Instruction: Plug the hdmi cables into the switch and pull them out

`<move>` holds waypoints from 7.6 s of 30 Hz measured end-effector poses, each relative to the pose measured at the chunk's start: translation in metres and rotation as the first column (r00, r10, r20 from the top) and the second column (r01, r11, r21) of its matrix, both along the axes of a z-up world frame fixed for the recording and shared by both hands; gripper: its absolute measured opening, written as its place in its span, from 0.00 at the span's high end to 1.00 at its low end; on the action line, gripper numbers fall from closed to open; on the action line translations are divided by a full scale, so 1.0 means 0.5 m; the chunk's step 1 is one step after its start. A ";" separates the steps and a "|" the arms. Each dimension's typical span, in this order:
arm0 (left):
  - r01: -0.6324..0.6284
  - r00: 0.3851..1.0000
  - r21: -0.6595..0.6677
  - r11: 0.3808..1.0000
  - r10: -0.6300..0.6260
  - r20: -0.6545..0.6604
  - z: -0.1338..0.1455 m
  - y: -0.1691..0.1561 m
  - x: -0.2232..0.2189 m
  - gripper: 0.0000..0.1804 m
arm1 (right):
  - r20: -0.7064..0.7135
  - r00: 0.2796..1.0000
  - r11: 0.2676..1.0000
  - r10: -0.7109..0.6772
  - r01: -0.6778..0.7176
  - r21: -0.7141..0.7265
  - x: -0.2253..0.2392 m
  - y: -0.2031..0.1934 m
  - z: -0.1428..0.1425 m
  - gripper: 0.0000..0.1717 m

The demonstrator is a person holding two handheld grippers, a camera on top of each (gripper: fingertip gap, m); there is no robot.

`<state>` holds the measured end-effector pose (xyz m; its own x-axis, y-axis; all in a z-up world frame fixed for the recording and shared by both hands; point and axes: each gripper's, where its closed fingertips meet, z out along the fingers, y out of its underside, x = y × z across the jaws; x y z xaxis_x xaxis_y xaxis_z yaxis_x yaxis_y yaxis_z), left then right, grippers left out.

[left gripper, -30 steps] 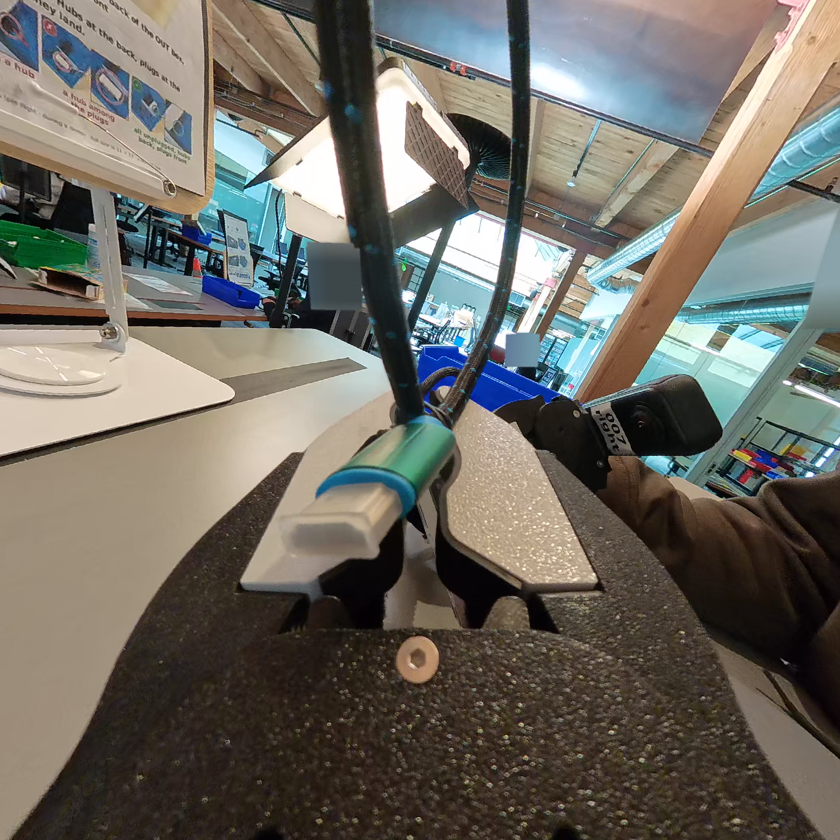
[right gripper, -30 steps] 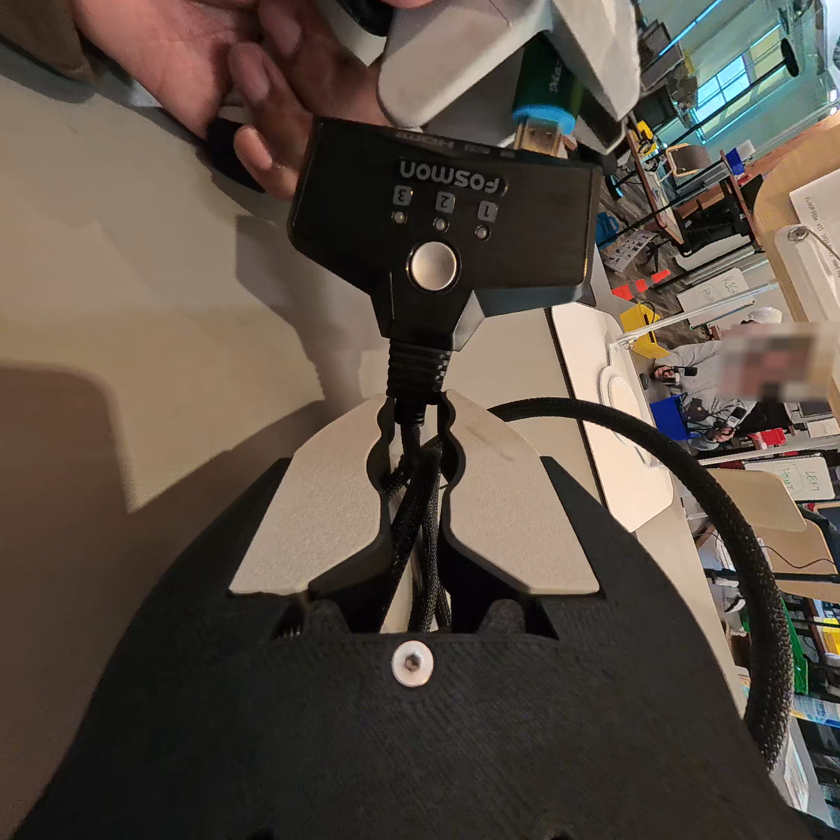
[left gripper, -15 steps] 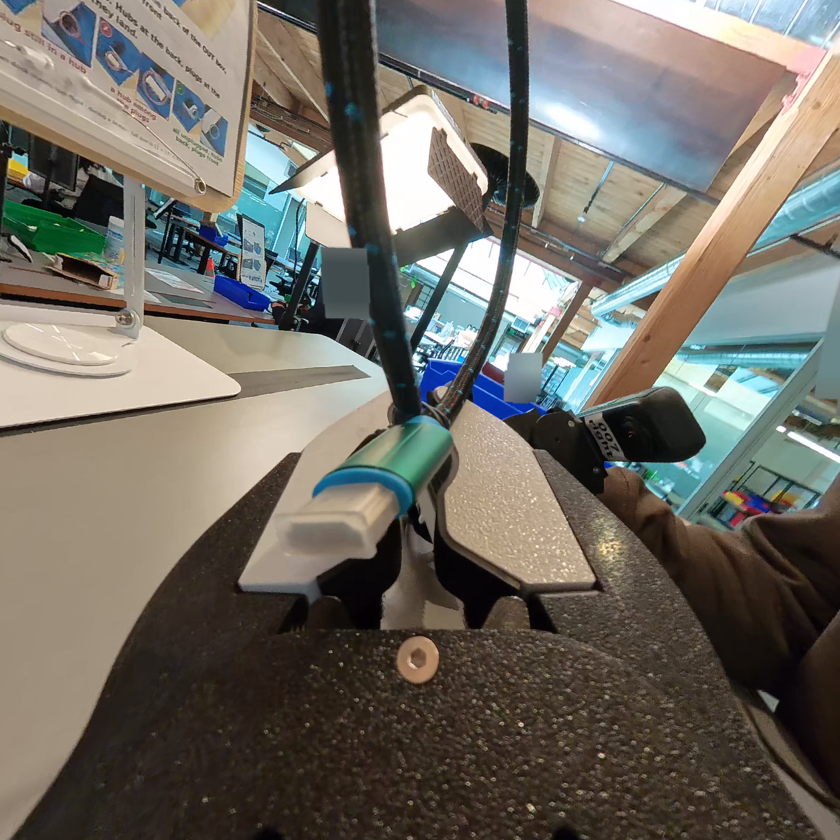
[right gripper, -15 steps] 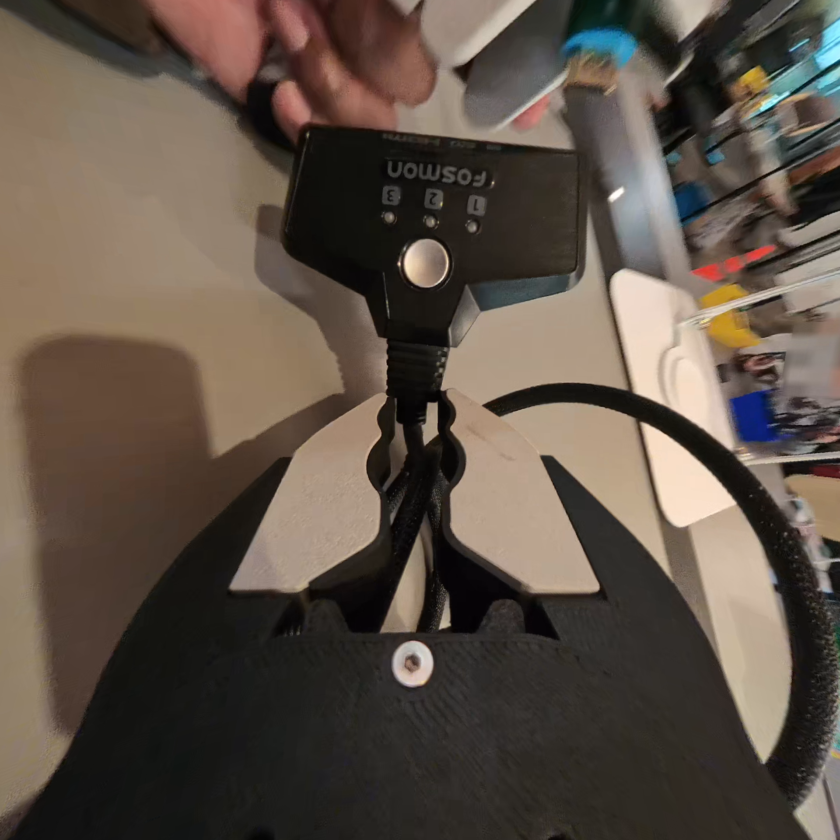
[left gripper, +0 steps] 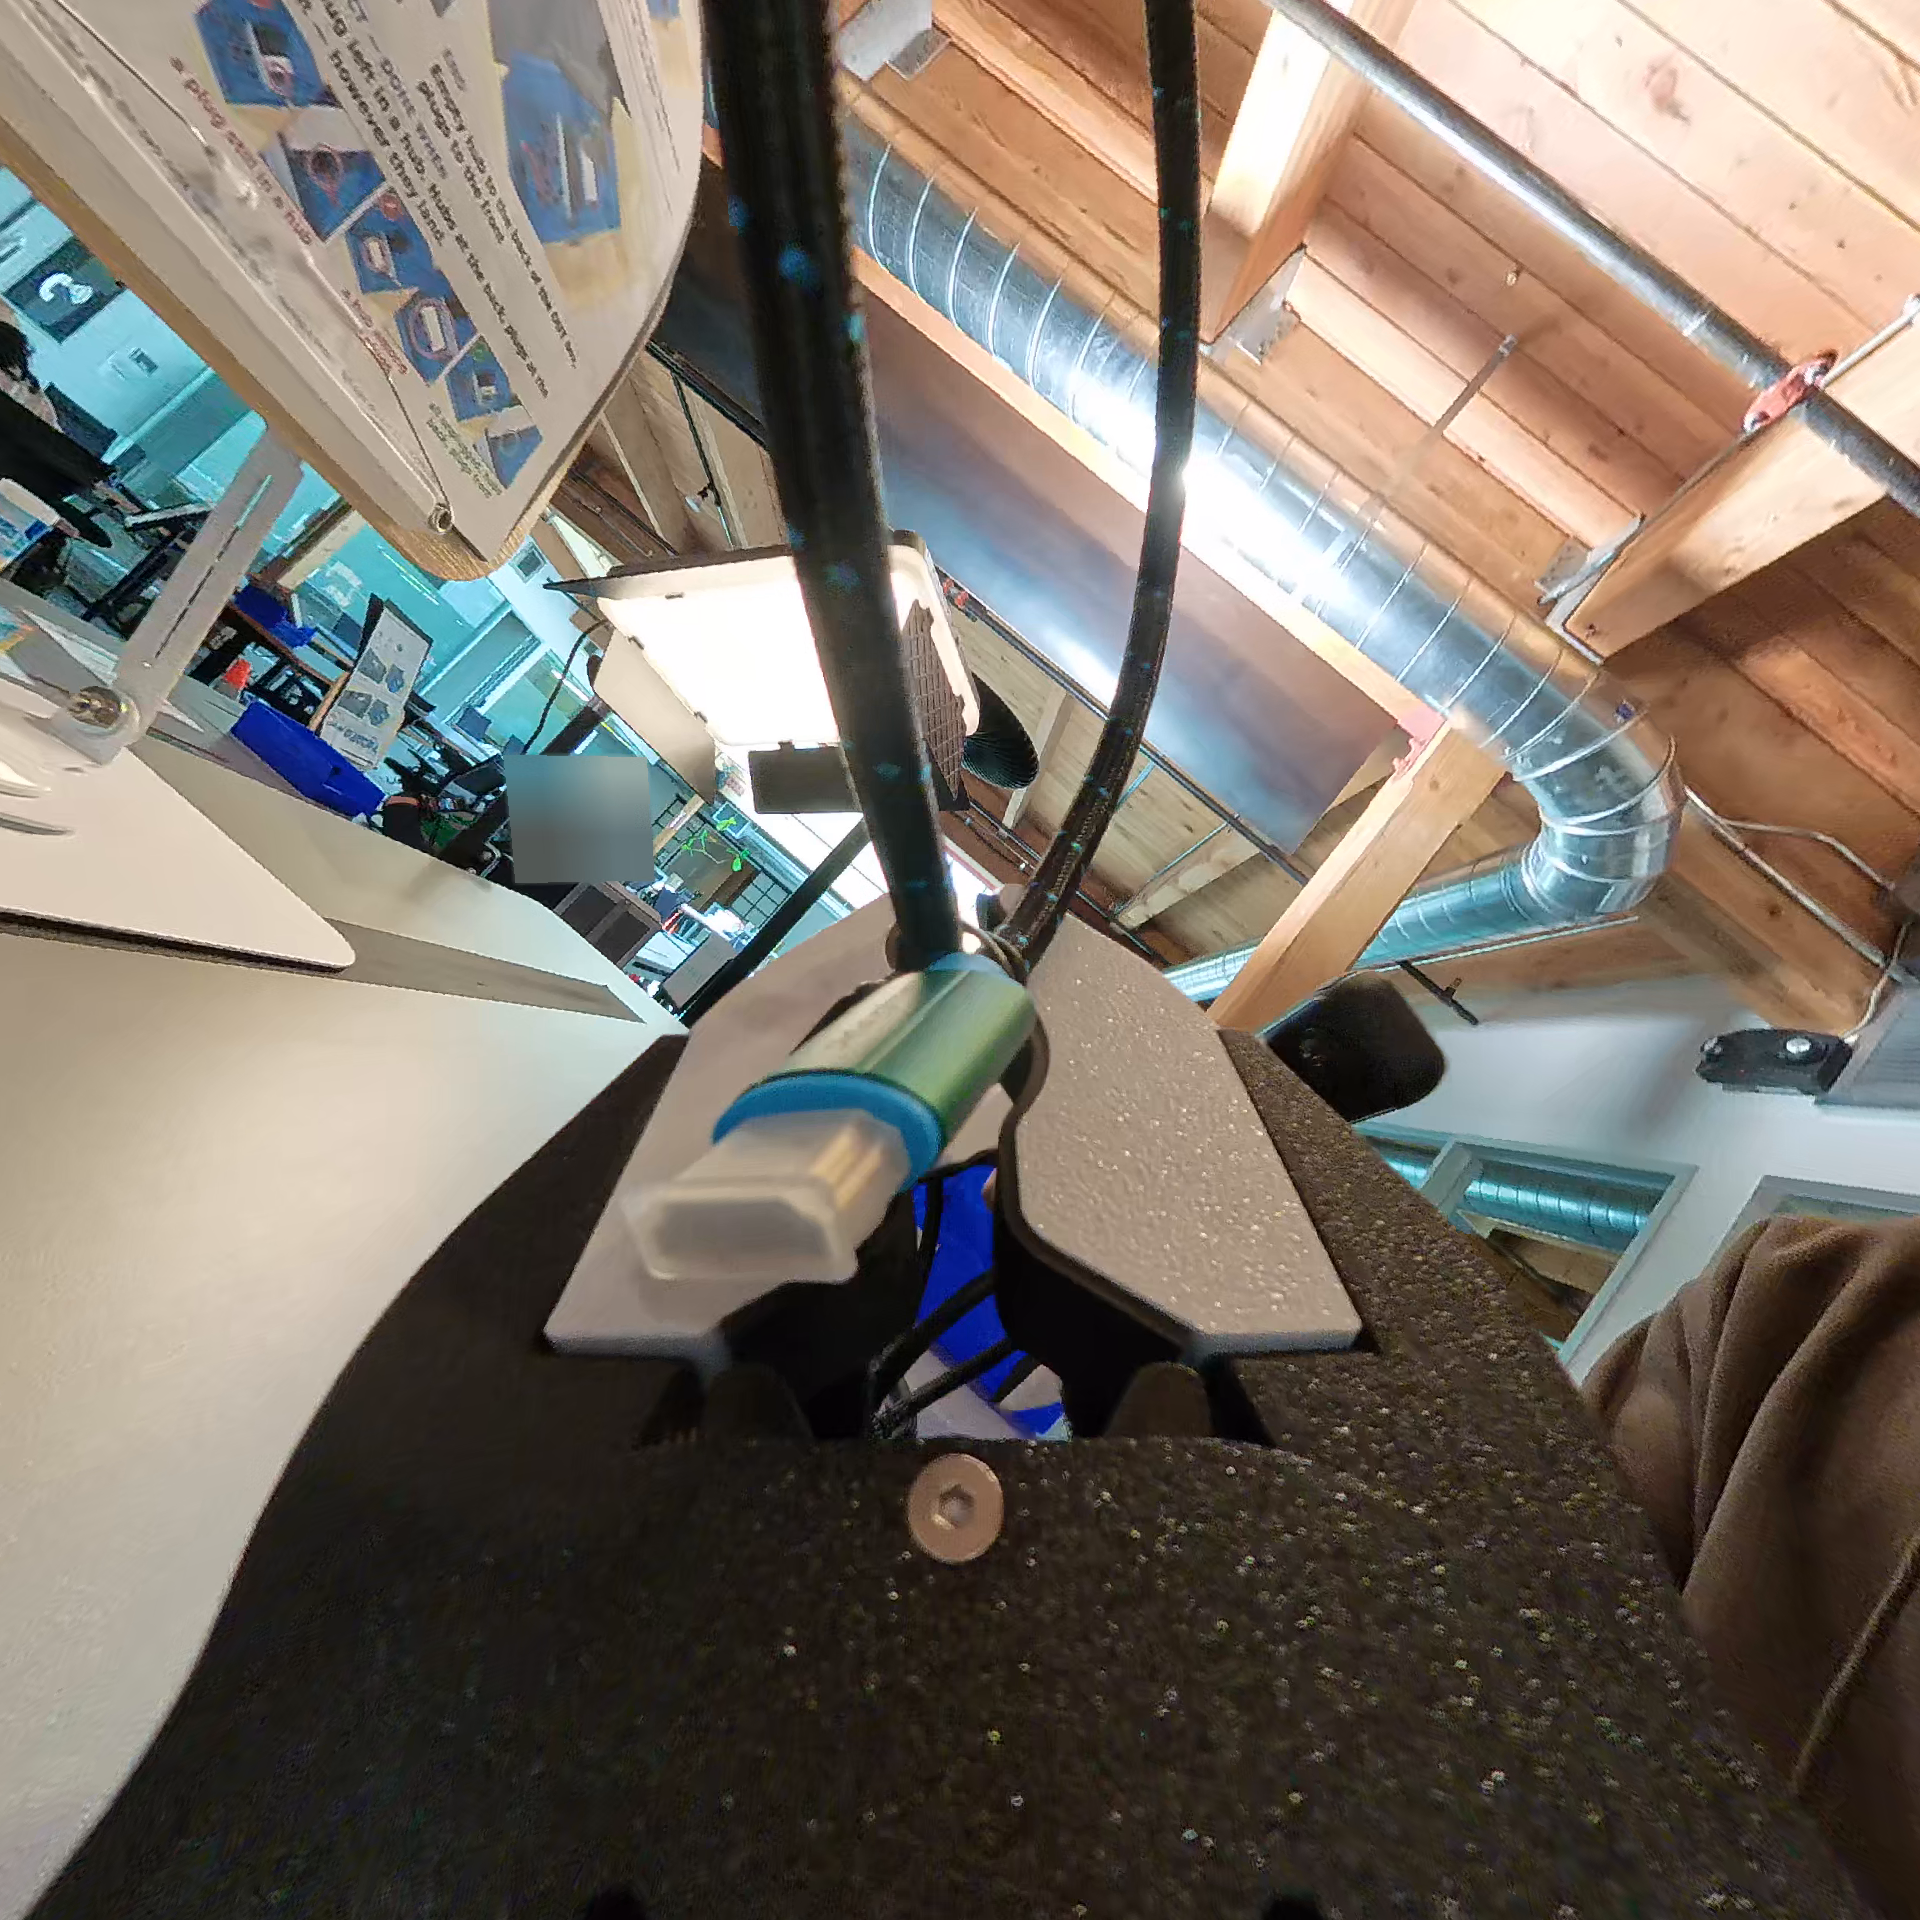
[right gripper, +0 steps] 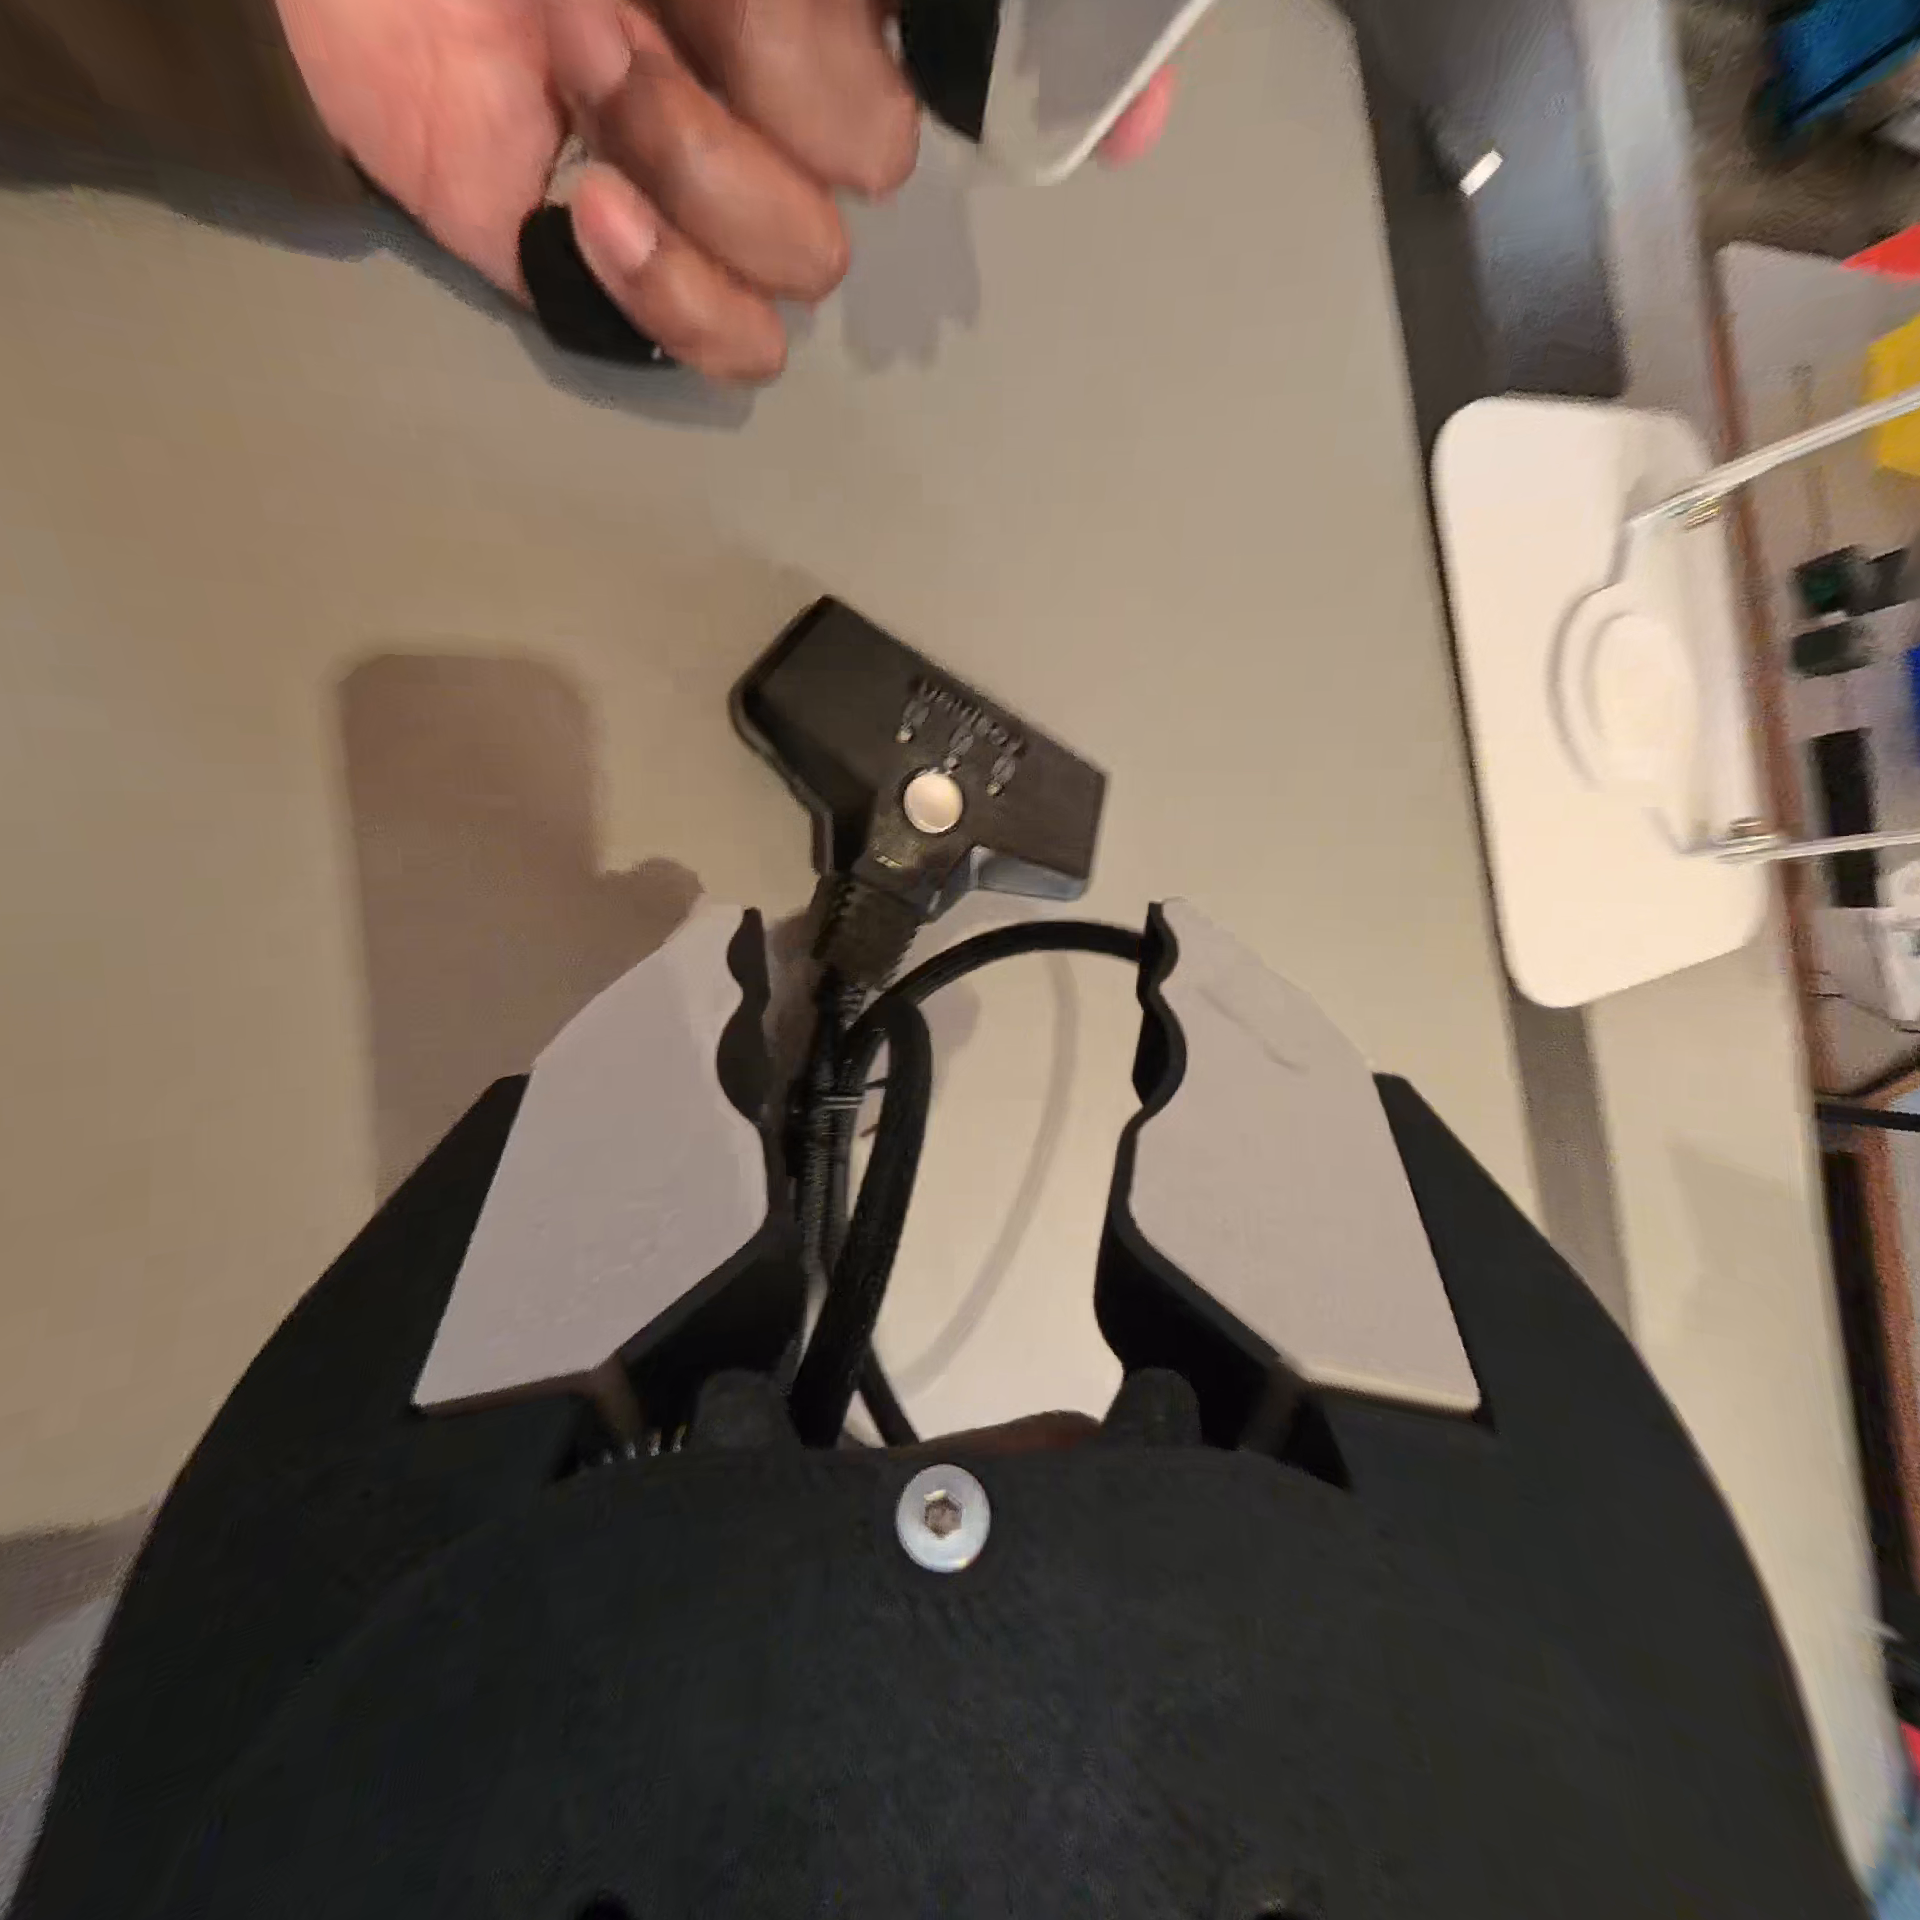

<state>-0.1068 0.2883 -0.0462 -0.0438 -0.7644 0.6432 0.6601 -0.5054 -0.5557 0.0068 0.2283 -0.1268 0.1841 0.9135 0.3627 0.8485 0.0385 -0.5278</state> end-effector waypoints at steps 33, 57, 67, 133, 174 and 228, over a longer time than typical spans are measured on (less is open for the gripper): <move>-0.172 0.970 -0.008 0.985 0.171 0.173 0.021 0.018 -0.034 0.94 | -0.933 -0.092 0.936 -0.347 0.026 -0.351 -0.197 0.113 0.229 0.82; -0.029 0.962 0.098 0.995 0.001 0.274 0.071 -0.084 0.071 0.94 | -0.911 -0.210 0.934 -0.355 -0.029 -0.357 -0.096 0.134 0.280 0.92; -0.201 0.980 -0.163 0.966 0.199 -0.026 -0.021 0.039 -0.025 0.94 | -0.827 0.562 0.899 0.017 0.353 0.258 -0.161 0.125 0.148 0.85; -0.417 0.776 0.089 0.905 0.405 -0.484 -0.024 0.047 -0.069 0.92 | -0.624 0.780 0.789 -0.041 0.409 0.459 -0.238 0.138 0.086 0.79; 0.164 0.950 -0.345 0.924 -0.242 -0.197 -0.076 -0.005 0.009 0.92 | -0.728 0.682 0.883 -0.071 0.382 0.272 -0.229 0.142 0.084 0.89; -0.269 0.796 0.125 0.955 0.294 -0.530 -0.005 0.020 -0.138 0.64 | -0.674 0.739 0.864 0.005 0.336 0.376 -0.236 0.127 0.089 0.88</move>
